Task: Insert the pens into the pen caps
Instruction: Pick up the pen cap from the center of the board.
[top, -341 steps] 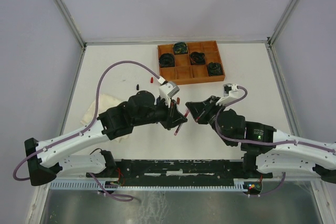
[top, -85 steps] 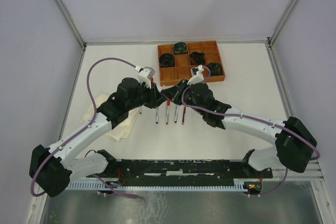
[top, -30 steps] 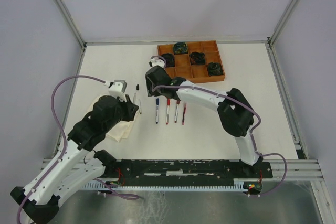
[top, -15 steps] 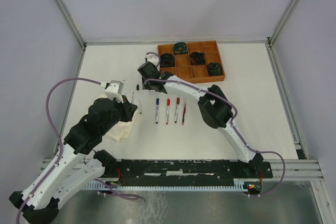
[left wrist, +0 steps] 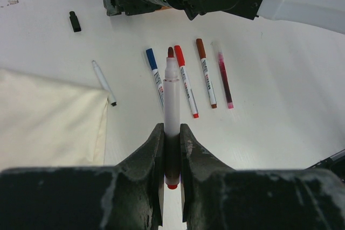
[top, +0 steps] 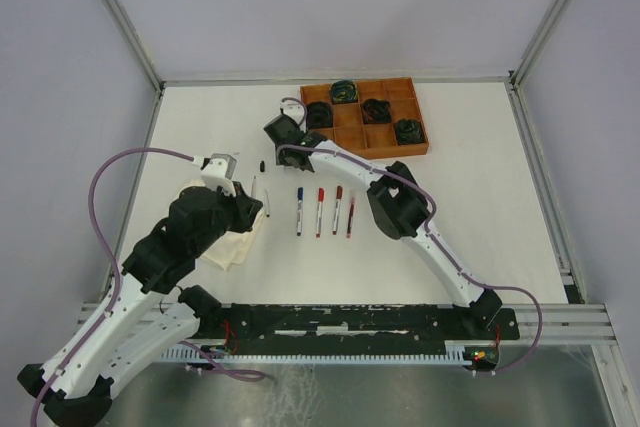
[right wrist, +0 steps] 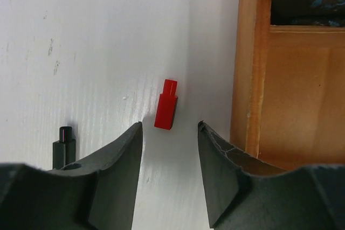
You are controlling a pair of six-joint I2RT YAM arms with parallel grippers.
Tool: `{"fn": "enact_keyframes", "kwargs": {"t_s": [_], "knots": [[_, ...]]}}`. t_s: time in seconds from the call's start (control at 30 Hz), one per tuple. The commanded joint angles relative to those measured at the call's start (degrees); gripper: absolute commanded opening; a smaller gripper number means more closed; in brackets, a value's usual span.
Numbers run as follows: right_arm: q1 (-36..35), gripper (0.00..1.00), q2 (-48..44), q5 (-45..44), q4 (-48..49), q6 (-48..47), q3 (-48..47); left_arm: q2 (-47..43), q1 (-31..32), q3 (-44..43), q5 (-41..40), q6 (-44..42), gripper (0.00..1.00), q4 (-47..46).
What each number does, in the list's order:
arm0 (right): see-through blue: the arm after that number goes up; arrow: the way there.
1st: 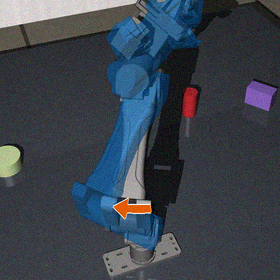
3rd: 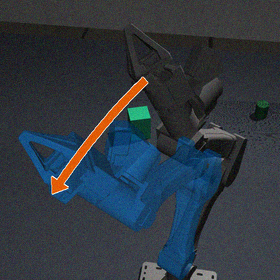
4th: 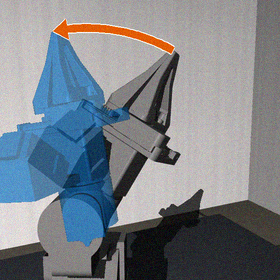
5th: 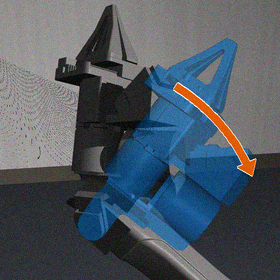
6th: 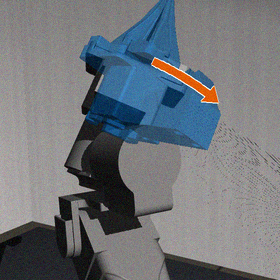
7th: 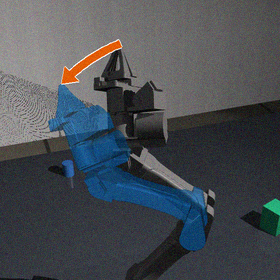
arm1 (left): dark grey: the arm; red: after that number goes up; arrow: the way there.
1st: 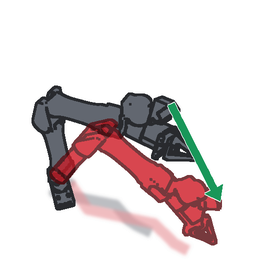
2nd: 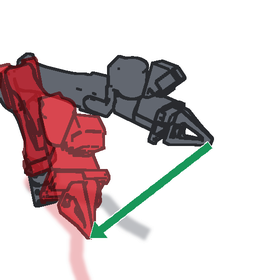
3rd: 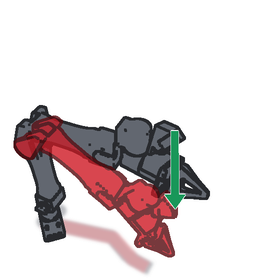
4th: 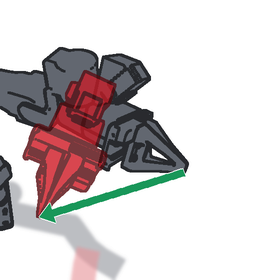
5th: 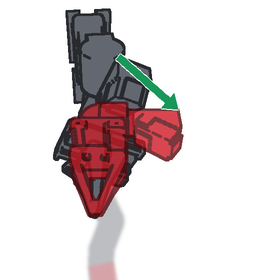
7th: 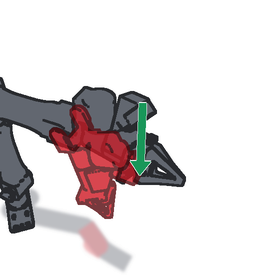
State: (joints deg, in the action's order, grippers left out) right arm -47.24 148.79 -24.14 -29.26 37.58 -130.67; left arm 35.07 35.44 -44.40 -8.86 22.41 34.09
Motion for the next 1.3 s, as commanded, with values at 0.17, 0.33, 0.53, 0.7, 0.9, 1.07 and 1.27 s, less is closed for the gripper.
{"fn": "enact_keyframes", "kwargs": {"t_s": [0.17, 0.33, 0.53, 0.7, 0.9, 1.07, 1.27], "knots": [[-0.13, 0.51, 3.89, -2.59, -3.19, -5.14, -7.26, -0.47, 0.06, -0.02, 0.16, 0.54, 0.03, -3.13], [-0.13, 0.48, 5.79, -1.68, -3.73, -6.26, -9.69, -0.6, 0.05, 0.02, 0.12, 0.53, 0.03, -3.13], [0.11, 0.45, 7.79, -0.71, -4.48, -6.78, -12.47, -0.7, 0.04, 0.02, 0.03, 0.53, 0.03, -3.08], [0.31, 0.33, 8.44, 0.41, -5.26, -6.9, -13.9, -0.79, 0.06, 0.09, -0.1, 0.53, 0.03, -3.11], [0.38, 0.17, 8.05, 0.61, -5.58, -7.39, -13.34, -0.57, 0.05, 0.11, -0.1, 0.53, 0.03, -3.07], [0.32, 0.13, 5.4, 0.86, -4.75, -8.91, -9.89, -0.39, 0.09, 0.12, -0.09, 0.48, 0.03, -3.11], [-0.35, 0.13, -4.03, 5.29, 2.63, -13.0, 1.04, -0.46, 0.04, 0.11, -0.26, 0.51, 0.03, -3.1]]}}
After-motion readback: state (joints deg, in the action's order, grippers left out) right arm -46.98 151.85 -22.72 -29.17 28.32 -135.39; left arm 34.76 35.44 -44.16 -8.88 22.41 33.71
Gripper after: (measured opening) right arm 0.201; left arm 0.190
